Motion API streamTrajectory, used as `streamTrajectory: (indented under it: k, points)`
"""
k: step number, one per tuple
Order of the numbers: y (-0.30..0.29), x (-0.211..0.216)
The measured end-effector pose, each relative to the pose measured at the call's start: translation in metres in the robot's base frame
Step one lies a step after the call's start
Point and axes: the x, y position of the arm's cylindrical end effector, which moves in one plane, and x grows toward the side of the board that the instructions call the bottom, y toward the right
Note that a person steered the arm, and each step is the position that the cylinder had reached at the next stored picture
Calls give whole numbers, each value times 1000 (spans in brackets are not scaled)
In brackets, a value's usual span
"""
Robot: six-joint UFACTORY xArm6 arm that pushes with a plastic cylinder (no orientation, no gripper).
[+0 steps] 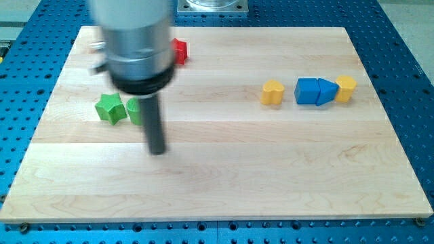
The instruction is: Place the green star vertically above the green circle
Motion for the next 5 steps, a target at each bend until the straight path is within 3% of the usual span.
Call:
streamTrajectory:
  k: [1, 3, 4, 5]
  points:
    - [-49, -39]
    - [-22, -129]
    - [-73, -95]
    - [-104, -125]
